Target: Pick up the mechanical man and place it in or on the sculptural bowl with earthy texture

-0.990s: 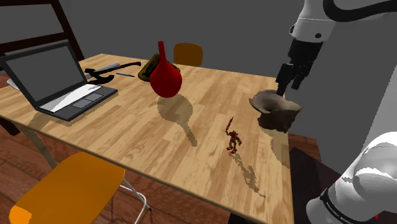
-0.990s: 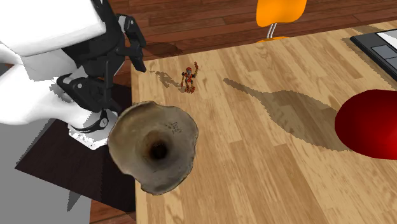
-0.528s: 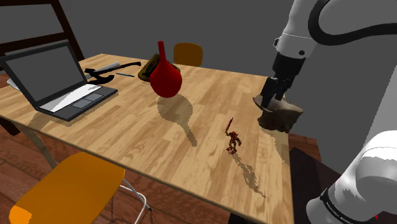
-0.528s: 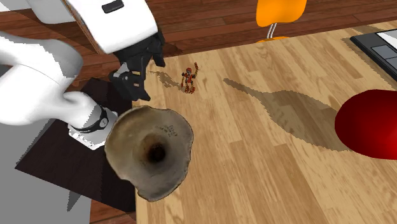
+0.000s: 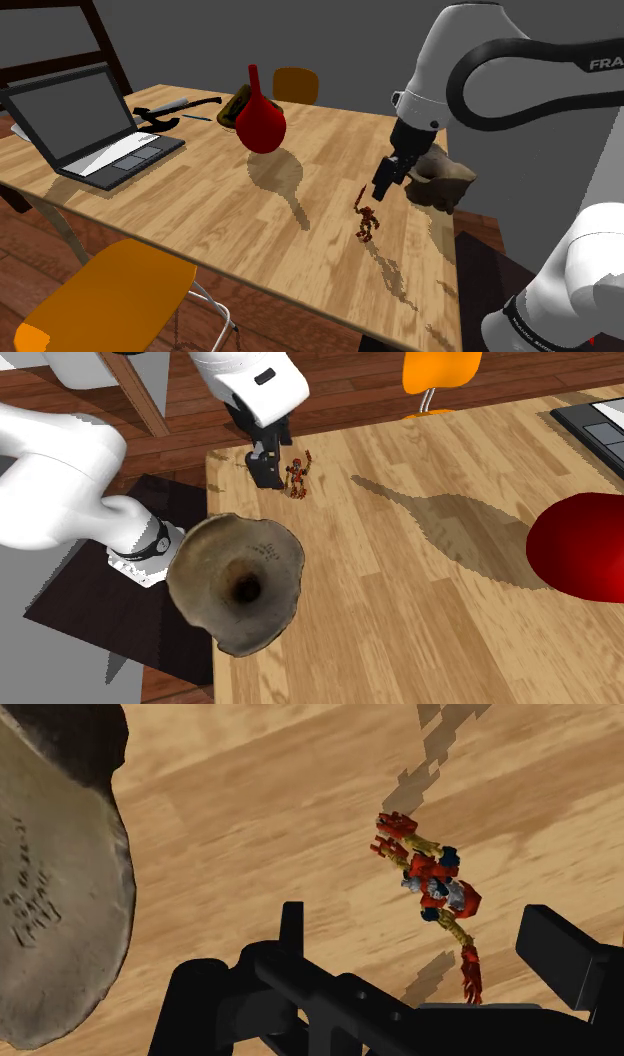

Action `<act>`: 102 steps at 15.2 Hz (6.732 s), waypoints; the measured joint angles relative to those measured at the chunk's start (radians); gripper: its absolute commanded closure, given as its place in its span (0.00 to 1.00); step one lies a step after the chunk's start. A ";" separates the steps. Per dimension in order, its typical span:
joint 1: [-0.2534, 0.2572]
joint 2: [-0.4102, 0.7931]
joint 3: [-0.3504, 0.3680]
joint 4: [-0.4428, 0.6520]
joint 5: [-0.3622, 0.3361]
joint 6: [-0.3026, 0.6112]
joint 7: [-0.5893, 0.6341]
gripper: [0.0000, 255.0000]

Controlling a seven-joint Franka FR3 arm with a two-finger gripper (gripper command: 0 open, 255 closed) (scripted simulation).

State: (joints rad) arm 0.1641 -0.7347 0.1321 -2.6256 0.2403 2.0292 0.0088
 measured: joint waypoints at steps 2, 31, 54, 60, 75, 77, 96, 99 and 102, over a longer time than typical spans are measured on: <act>0.029 0.035 0.028 -0.010 0.028 0.070 -0.002 0.00; 0.051 0.098 0.059 -0.048 0.057 0.186 -0.003 1.00; 0.031 0.050 0.027 0.230 0.006 -0.137 0.046 1.00; 0.028 0.060 0.020 0.319 -0.004 -0.215 0.058 1.00; -0.008 0.038 -0.101 0.436 -0.062 -0.375 -0.042 1.00; -0.020 0.023 -0.144 0.431 -0.082 -0.394 -0.087 1.00; -0.092 -0.009 -0.375 0.343 -0.206 -0.369 -0.343 1.00; -0.096 -0.019 -0.380 0.297 -0.210 -0.333 -0.350 1.00; -0.099 -0.027 -0.382 0.255 -0.213 -0.300 -0.354 1.00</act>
State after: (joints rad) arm 0.0656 -0.7621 -0.2496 -2.3707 0.0277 1.7292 -0.3447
